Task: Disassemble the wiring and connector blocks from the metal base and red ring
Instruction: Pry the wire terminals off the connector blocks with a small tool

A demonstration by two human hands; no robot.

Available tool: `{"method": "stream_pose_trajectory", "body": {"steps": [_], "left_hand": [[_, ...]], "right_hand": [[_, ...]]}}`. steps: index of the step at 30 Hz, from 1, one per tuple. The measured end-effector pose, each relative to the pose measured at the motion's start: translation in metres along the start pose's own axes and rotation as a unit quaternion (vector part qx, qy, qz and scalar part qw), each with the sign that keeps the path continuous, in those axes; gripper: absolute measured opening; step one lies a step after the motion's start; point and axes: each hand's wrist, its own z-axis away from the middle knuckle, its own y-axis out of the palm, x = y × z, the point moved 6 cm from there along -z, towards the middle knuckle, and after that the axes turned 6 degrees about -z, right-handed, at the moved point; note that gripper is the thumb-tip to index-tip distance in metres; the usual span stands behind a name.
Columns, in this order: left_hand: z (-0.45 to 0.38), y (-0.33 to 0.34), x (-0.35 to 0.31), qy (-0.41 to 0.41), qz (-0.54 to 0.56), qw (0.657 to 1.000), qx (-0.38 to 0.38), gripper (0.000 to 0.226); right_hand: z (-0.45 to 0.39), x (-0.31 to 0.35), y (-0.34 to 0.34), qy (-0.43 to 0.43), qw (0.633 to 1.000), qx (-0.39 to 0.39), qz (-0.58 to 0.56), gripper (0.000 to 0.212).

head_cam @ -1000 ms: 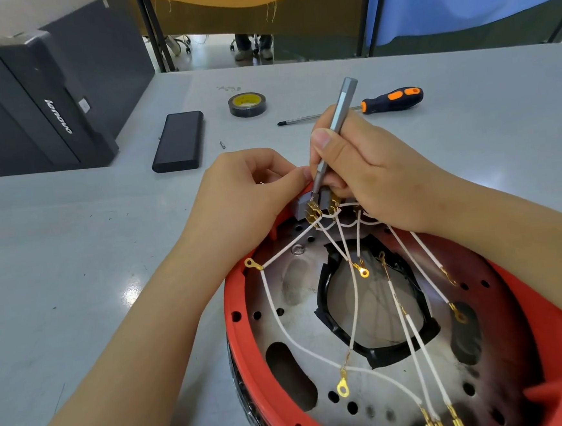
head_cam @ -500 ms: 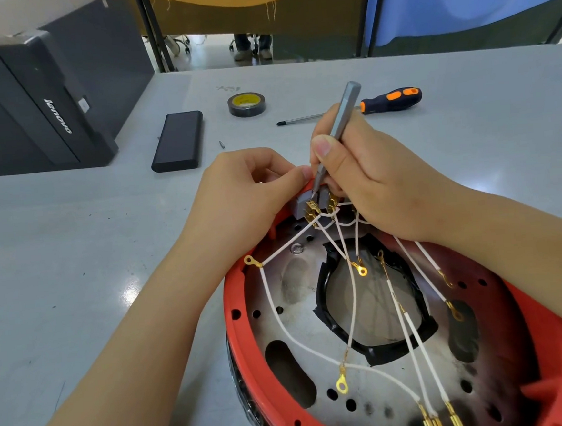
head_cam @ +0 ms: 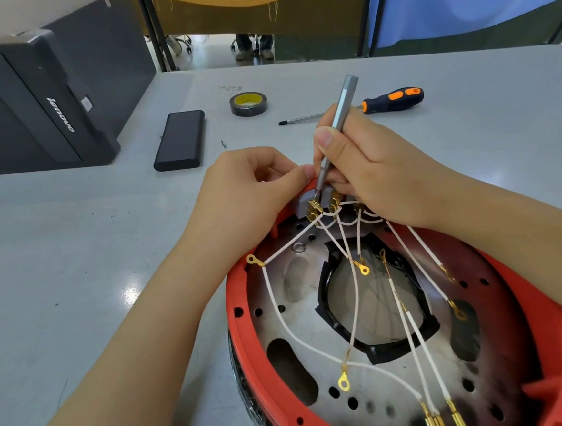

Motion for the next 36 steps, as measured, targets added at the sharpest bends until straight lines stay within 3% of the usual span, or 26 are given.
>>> {"method": "stream_pose_trajectory", "body": {"steps": [11, 17, 23, 36], "left_hand": [[-0.001, 0.0, 0.0, 0.0, -0.006, 1.0, 0.002, 0.023], [-0.001, 0.0, 0.0, 0.005, -0.006, 1.0, 0.002, 0.023], [-0.001, 0.0, 0.0, 0.006, 0.001, 1.0, 0.003, 0.023], [0.0, 0.001, -0.002, 0.01, -0.011, 1.0, 0.015, 0.013]], "right_hand": [[0.003, -0.001, -0.002, -0.003, 1.0, 0.003, -0.031, 0.022], [0.005, 0.004, 0.001, -0.038, 0.999, 0.007, 0.035, 0.019], [0.001, 0.001, 0.001, -0.018, 0.999, 0.009, 0.025, 0.02], [0.003, 0.005, -0.011, 0.05, 0.991, -0.045, -0.115, 0.02]]}}
